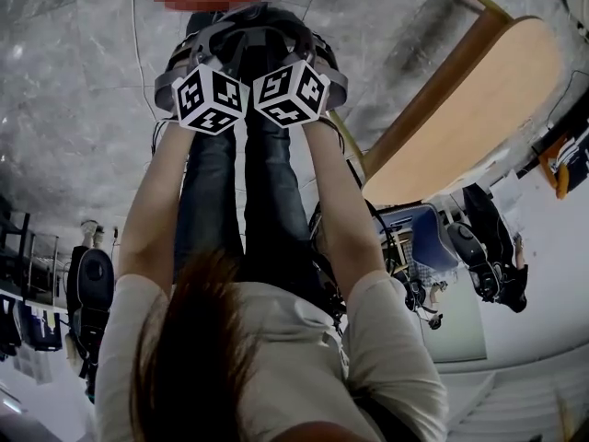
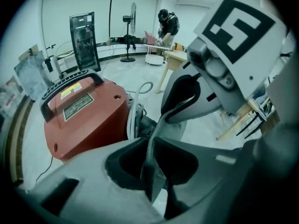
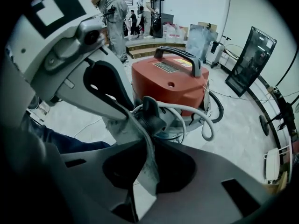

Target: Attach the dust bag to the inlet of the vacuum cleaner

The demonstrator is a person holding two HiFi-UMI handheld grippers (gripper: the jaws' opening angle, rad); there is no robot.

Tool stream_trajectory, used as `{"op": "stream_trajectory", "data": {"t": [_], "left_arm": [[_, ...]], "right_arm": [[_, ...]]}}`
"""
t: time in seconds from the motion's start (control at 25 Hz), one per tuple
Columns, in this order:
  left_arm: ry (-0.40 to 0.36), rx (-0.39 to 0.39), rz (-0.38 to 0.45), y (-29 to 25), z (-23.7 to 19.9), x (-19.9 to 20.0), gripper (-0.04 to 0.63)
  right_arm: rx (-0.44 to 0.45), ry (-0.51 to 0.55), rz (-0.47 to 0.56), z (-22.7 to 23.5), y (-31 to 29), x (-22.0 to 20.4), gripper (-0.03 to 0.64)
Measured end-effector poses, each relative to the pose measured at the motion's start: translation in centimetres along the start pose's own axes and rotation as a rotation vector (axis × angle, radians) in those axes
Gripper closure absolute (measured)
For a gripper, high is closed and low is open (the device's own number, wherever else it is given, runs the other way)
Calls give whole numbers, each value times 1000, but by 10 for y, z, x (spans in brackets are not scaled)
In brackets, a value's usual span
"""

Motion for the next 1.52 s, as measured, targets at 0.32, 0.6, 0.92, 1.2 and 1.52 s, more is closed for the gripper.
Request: {"op": "stream_trajectory", "data": {"t": [0.32,0.6,0.92,1.2,1.52], "left_arm": [[34,19,41,3,5,-6,528],[115,-28,18,-3,-11,-5,491],[161,-16,46,-2,-7,-6,498],[206,-53,22,-2,-8,-7,497],[278,-142,4,0,-6,-13,401]], "right_arm": [[6,22,-1,0,-3,3,560],[-27,-62,25,-4,2,-1,560],[1,-12,15,4,-7,1,560],[24,-49,5,3,-5,1,556],[140,-129,24,-2,-3,2,450]]}}
Point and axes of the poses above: the fingertips, and each gripper's own axes: y backward along the fingers, z to its right, x out of its top, the point moved 5 cm from there along y, backward along the fingers, and after that the axes turned 4 degrees about z, right-handed, at the moved point
